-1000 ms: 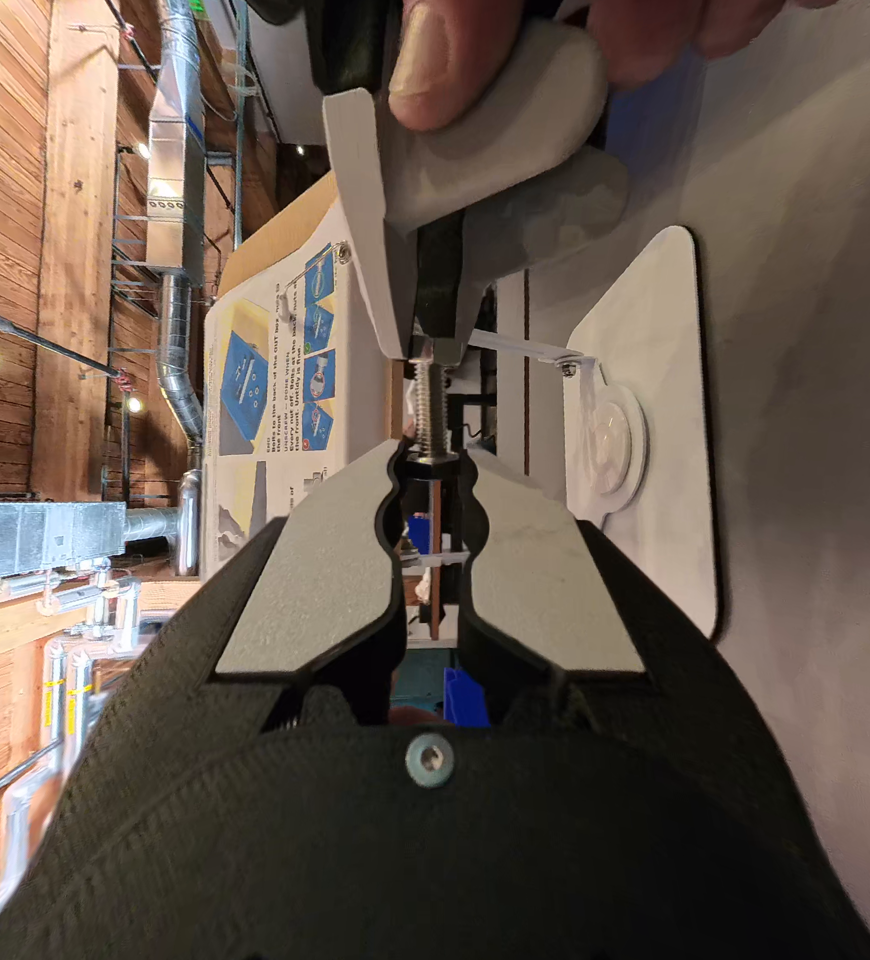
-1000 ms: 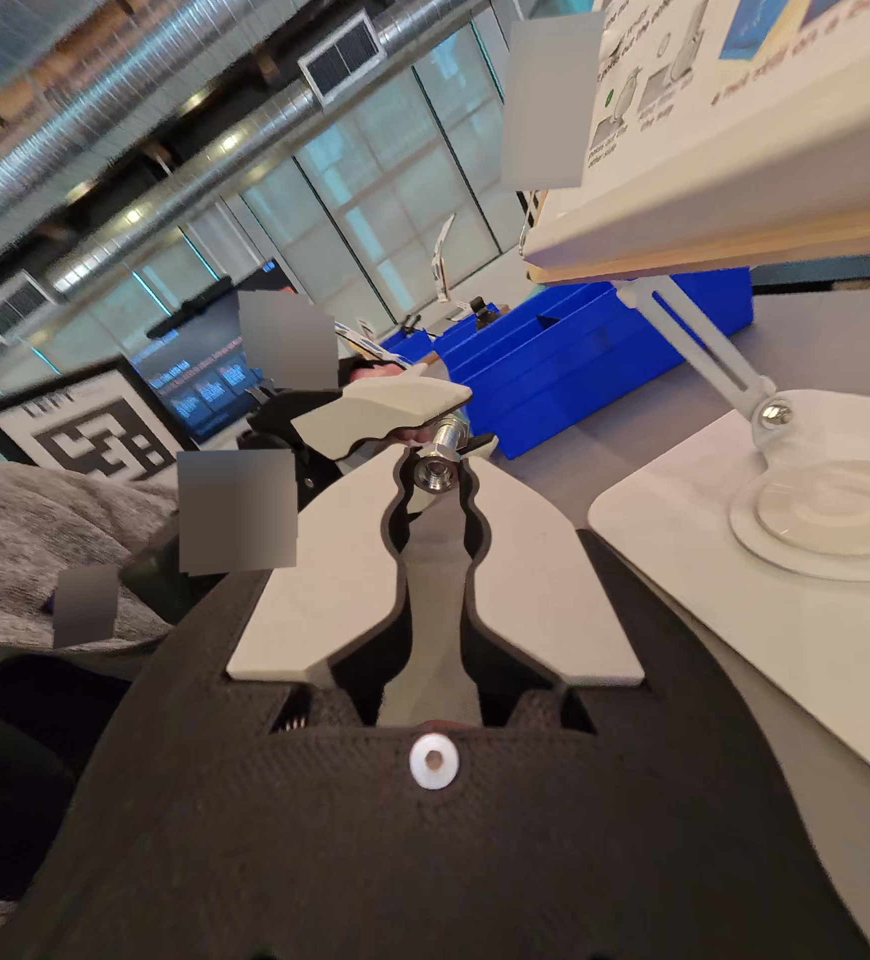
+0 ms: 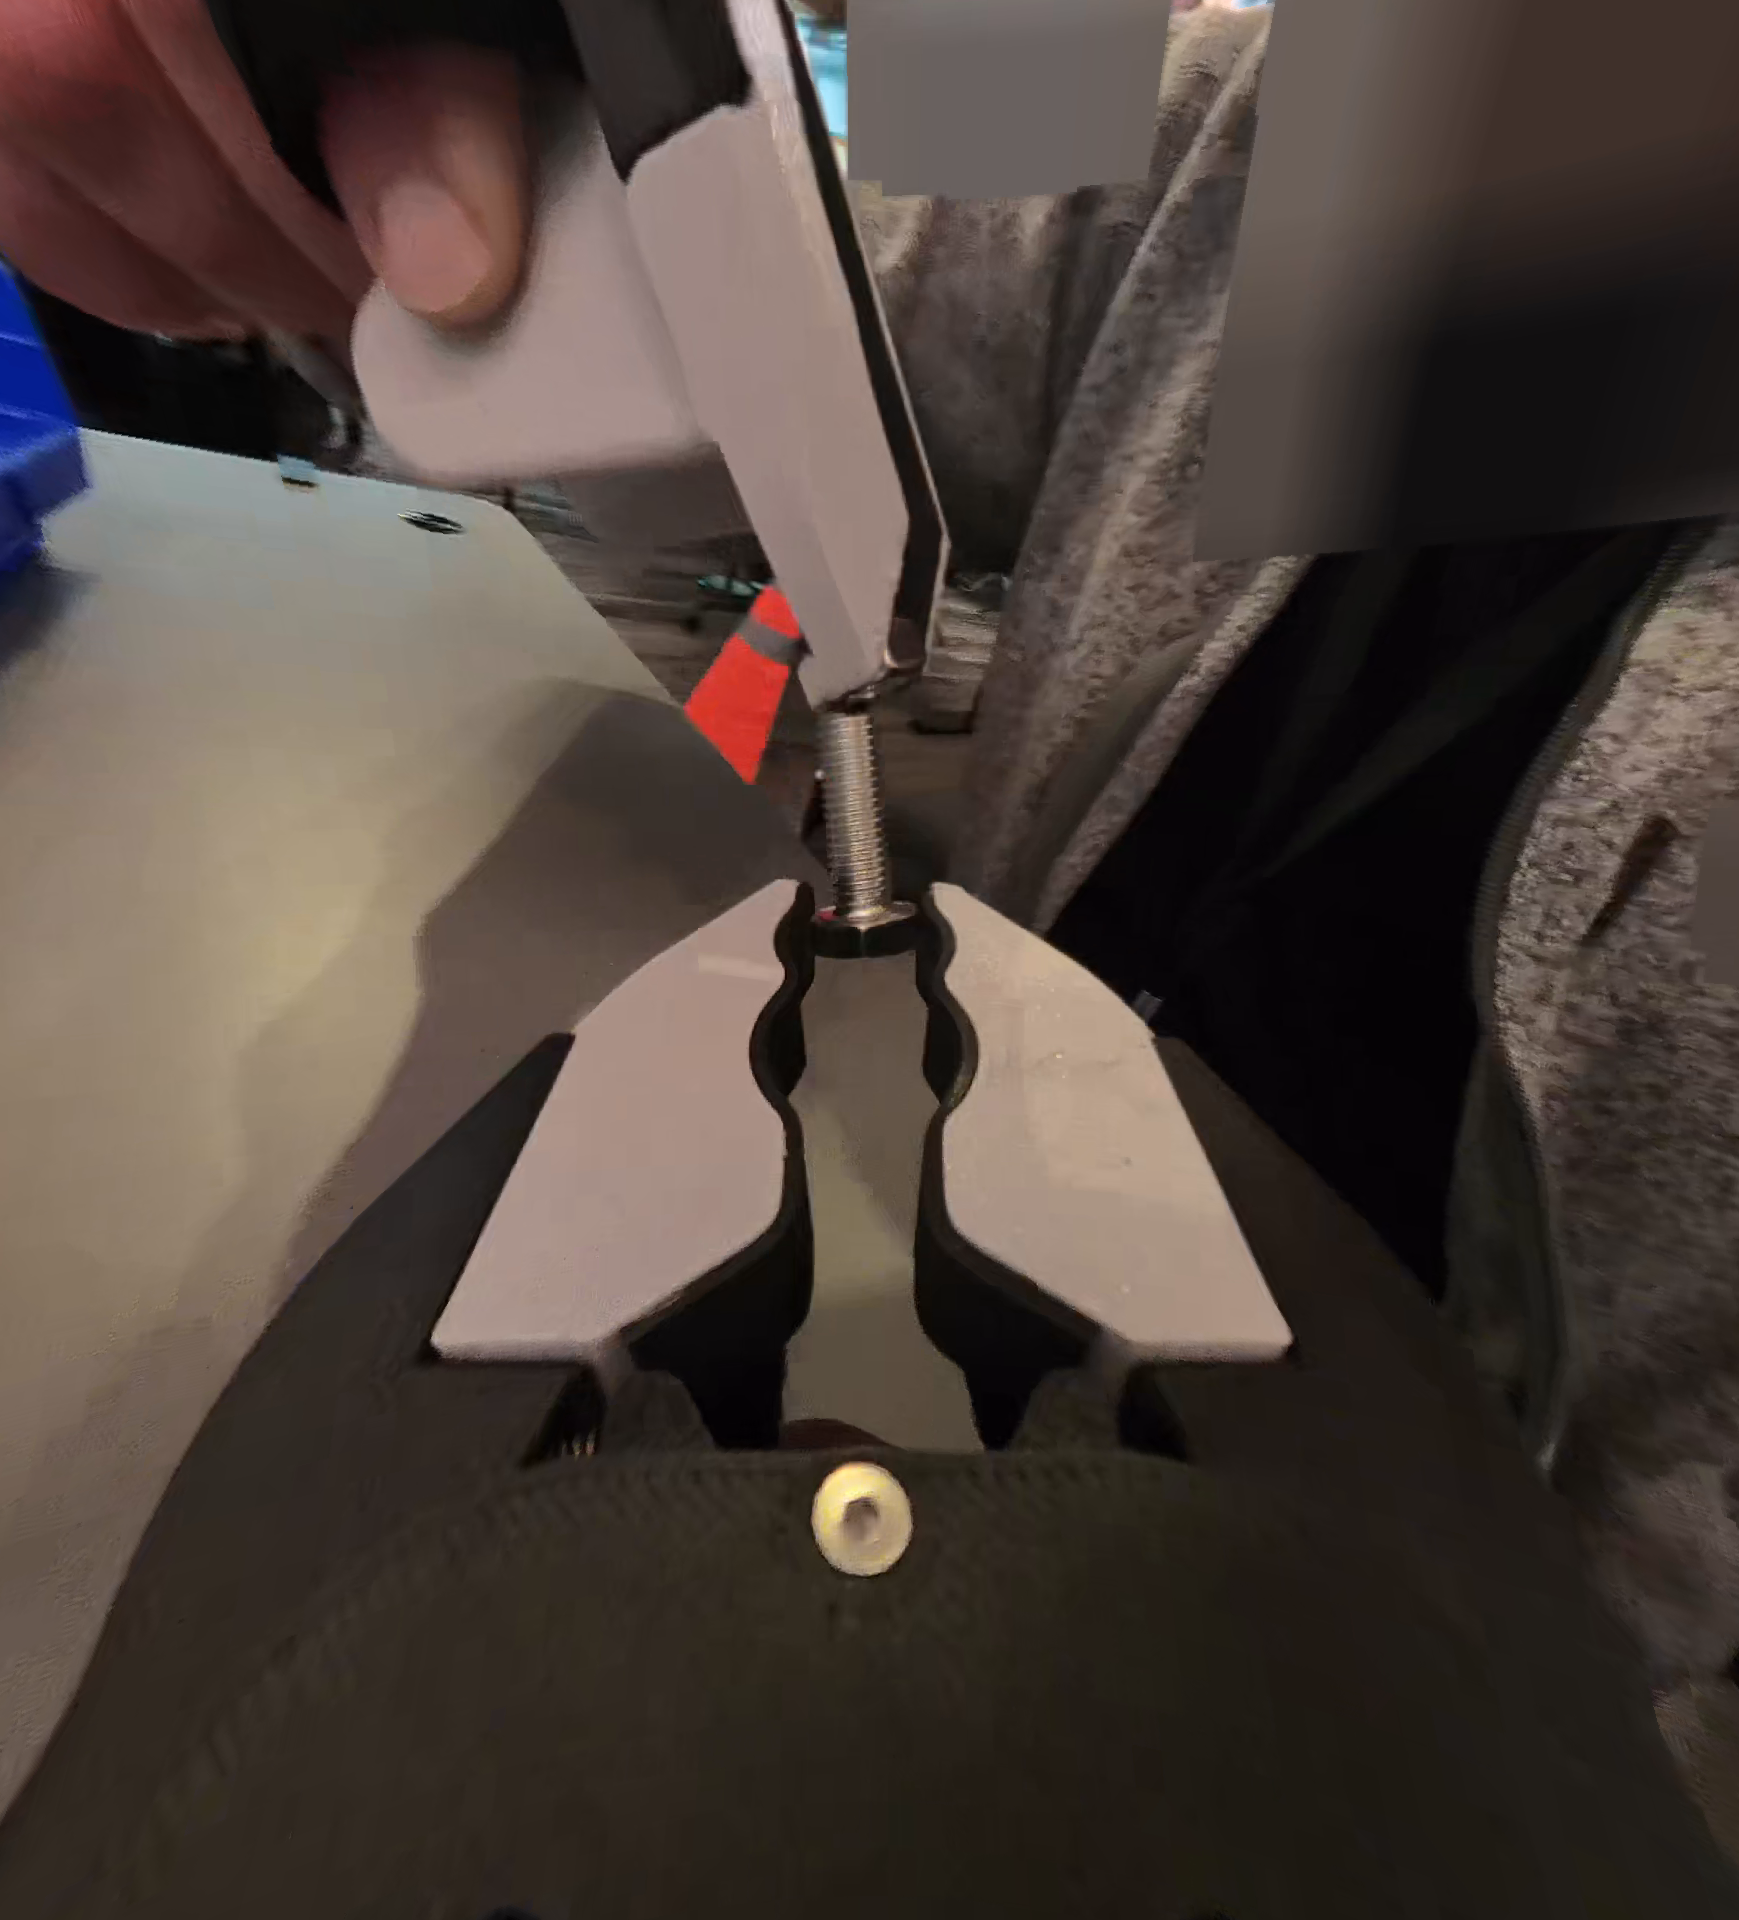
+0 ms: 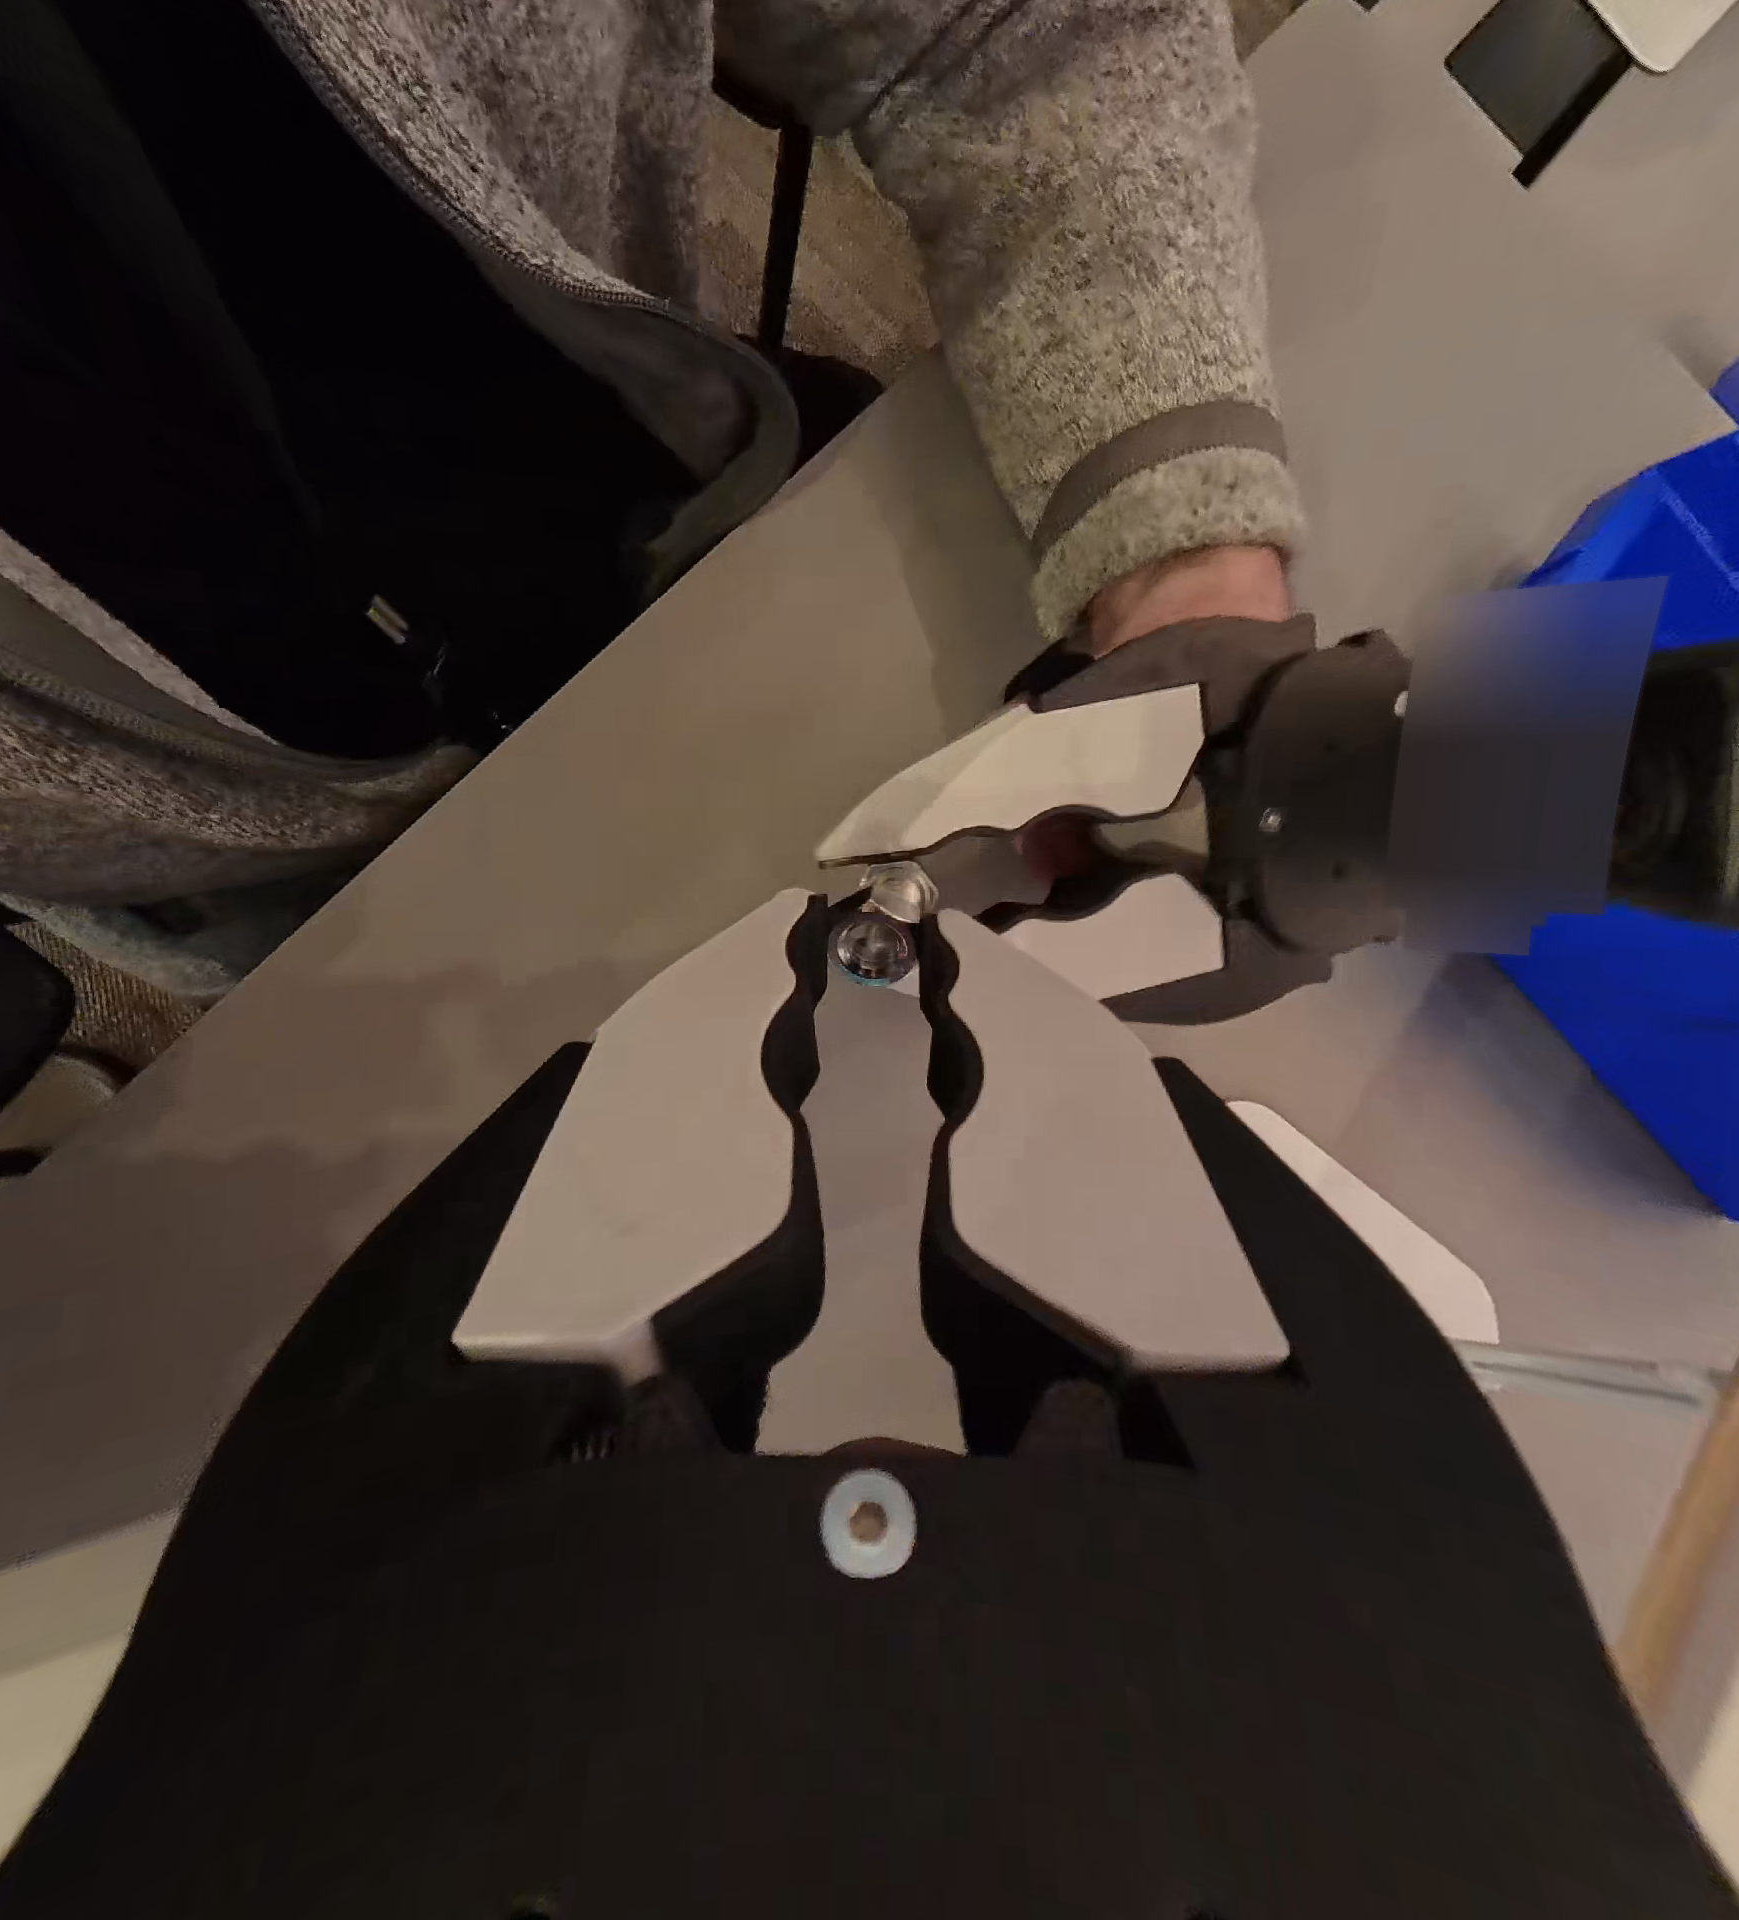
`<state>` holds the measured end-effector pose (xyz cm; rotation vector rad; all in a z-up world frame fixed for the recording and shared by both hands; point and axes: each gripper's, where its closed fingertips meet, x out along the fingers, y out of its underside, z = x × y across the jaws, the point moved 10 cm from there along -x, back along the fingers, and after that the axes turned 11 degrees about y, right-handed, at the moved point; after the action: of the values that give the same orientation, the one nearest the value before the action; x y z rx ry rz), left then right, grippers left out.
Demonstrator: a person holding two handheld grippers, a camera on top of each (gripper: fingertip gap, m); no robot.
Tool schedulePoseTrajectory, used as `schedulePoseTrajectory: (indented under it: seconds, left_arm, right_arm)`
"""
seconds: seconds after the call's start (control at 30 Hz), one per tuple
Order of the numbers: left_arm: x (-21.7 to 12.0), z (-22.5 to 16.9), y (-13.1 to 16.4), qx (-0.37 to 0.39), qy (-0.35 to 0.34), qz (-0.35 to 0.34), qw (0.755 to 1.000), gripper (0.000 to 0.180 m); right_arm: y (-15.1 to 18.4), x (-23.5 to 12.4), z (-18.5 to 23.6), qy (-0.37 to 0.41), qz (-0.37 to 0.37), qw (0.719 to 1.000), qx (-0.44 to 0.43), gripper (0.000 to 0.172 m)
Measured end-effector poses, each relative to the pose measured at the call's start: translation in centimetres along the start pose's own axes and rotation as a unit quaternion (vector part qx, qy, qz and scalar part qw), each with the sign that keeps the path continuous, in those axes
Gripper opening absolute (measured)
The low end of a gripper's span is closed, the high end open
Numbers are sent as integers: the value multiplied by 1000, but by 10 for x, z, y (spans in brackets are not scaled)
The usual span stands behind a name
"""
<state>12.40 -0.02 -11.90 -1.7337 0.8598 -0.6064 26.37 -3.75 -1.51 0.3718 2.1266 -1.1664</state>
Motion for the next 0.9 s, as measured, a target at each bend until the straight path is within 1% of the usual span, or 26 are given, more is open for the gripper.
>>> schedulePoseTrajectory:
  seconds: [0.07, 0.17, 0.33, 0.5, 0.63, 0.8, 0.9]
  left_arm:
    - [4, 1, 4, -8, 31, 2, 999, 18]
    - [7, 0, 7, -9, 57, 8, 998, 18]
    - [3, 2, 7, -12, 64, -12, 998, 18]
    - [6, 4, 9, -18, 73, -8, 997, 18]
    - [5, 4, 9, -11, 60, -6, 998, 18]
    - [-1, 7, 8, -9, 1, 21, 1000, 18]
    - [-3, 9, 10, -13, -13, 28, 999, 18]
  right_arm:
    - [-3, 3, 0, -11, 6, 1000, -11, 17]
    - [-4, 10, 2, -27, 21, 999, -28, 17]
    - [-8, 10, 3, -27, 32, 998, -51, 17]
    - [-10, 13, 6, -24, 37, 997, -61, 17]
    - [-10, 13, 6, -17, 49, 997, -55, 17]
    - [-4, 15, 4, 3, 94, 995, -40, 17]
    - [-3, 18, 5, 11, 121, 992, -35, 17]
